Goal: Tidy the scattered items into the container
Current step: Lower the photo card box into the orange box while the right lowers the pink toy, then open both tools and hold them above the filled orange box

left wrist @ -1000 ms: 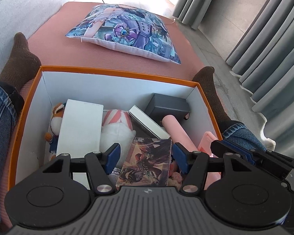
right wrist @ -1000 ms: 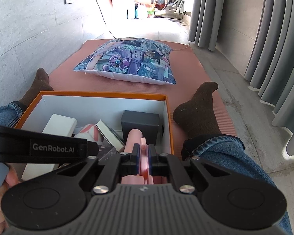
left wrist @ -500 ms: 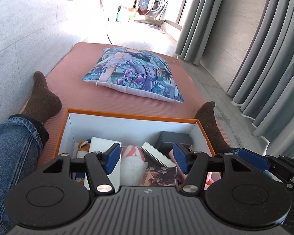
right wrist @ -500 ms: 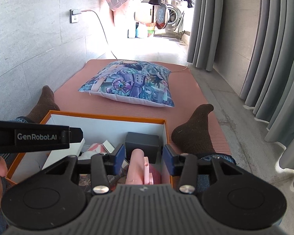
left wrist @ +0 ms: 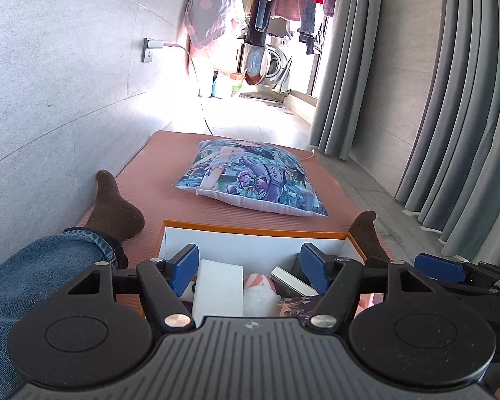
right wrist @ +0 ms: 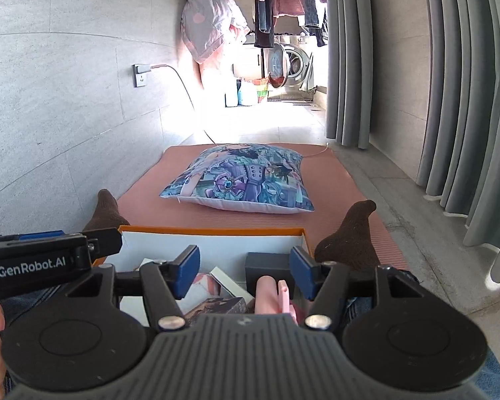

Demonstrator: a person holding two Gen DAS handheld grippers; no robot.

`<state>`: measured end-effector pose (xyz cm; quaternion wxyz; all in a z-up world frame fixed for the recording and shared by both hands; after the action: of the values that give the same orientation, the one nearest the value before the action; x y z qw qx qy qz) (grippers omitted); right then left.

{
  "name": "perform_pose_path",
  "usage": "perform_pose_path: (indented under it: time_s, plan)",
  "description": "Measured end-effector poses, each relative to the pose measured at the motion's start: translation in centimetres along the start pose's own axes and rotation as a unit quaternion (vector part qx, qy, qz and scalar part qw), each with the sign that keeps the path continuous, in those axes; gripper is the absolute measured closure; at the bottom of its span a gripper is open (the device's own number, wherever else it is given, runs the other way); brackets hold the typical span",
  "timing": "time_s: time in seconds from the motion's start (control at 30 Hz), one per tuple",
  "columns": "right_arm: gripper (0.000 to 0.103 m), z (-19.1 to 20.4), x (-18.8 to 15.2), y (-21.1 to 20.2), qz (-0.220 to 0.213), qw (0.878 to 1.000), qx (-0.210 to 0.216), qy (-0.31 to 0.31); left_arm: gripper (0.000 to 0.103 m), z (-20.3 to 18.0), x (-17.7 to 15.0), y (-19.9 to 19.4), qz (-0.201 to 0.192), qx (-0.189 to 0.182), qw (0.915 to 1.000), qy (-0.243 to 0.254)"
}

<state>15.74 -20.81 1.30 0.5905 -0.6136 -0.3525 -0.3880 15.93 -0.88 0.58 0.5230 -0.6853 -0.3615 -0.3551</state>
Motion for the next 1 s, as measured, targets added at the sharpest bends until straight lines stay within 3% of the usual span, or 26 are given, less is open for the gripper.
perform_pose_path:
  time_s: [0.13,0.37,0.5,1.0]
  plan:
    - [0.030,0.3,-1.5,0.3,0.013,1.000,0.003,-0.003,0.015,0.6,-1.4,-0.4,0.007,0.008,0.9999,0.007]
    - [0.018,0.4,-4.3,1.6,0.030,0.999,0.010,-0.020,0.015,1.6,-3.5,0.5,0.028,0.034,0.9989,0.014]
    - [0.018,0.3,-5.6,2.3,0.039,0.999,0.008,-0.028,0.015,1.6,-5.1,1.3,0.048,0.037,0.9975,0.036]
    - [0.010,0.6,-6.8,2.2,0.021,0.999,-0.005,-0.041,0.015,2.4,-7.3,2.4,0.071,0.051,0.9951,0.046]
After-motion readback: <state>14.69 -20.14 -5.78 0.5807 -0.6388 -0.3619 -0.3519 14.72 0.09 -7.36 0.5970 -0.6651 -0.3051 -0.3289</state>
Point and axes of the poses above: each gripper's, at about its wrist camera, not at the fingertips, and y roughly the way its jaws point, z to its left, x to its top, the point moved 3 cm from there along y, roughly the way its jaws point, and after that the axes turned 6 degrees about -x, right-handed, at the moved point
